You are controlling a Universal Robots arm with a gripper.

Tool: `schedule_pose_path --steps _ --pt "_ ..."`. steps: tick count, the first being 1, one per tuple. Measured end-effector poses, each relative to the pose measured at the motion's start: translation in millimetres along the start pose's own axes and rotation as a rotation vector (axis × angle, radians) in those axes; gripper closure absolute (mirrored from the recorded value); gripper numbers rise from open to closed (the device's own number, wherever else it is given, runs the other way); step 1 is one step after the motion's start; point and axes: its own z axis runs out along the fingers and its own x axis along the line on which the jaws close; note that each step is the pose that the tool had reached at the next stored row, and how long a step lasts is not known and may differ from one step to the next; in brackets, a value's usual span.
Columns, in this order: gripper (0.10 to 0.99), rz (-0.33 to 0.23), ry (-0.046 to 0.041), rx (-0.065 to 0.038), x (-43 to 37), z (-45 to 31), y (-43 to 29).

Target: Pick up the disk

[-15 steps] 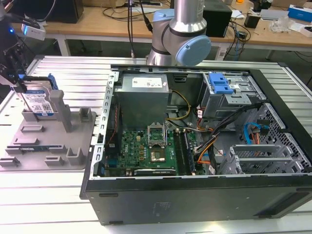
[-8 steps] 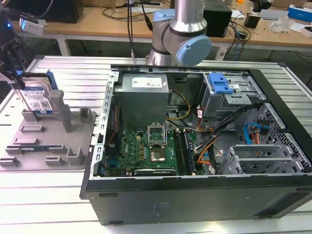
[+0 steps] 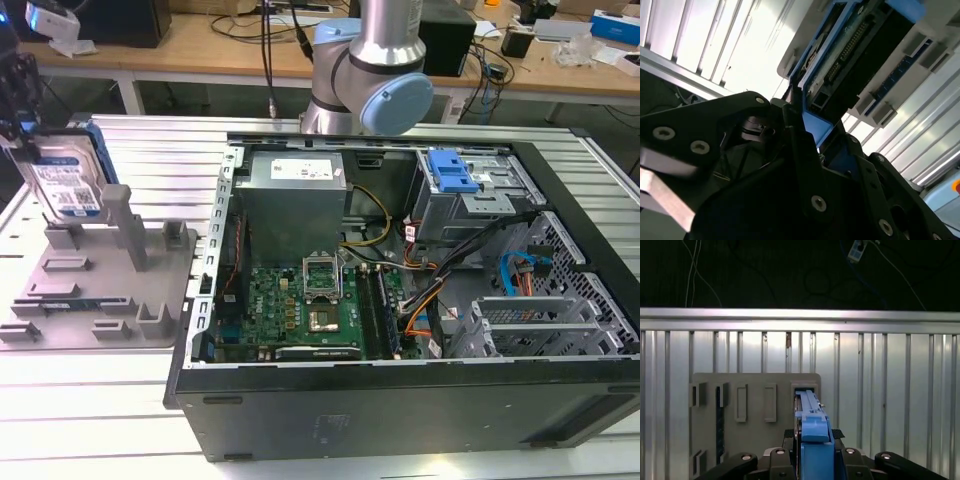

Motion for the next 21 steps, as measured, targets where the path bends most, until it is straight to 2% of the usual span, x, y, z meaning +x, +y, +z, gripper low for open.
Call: schedule_pose_path --steps 8,10,11,12,16,17,18,20,21 --pt "0.718 0.0 -0.0001 0.0 0.1 -37.7 0.4" --pt "0.718 0.0 0.0 -0.001 0.1 -60.6 0.4" --pt "0.718 0.0 -0.0001 0.0 0.1 -68.0 0.4" --pt "0.718 0.0 0.0 -0.001 0.1 -78.8 0.4" --pt "0.718 0.0 0.0 -0.001 0.2 -101.9 0.3" --pt "0.718 0.0 0.0 0.0 0.2 -108.6 0.3" --pt "0.718 0.0 0.0 -0.001 0.2 -119.1 0.3" --pt "0.718 0.0 -0.0001 0.0 0.3 -133.5 0.2" --pt "0.718 0.0 -0.0001 0.0 0.3 -138.4 0.2"
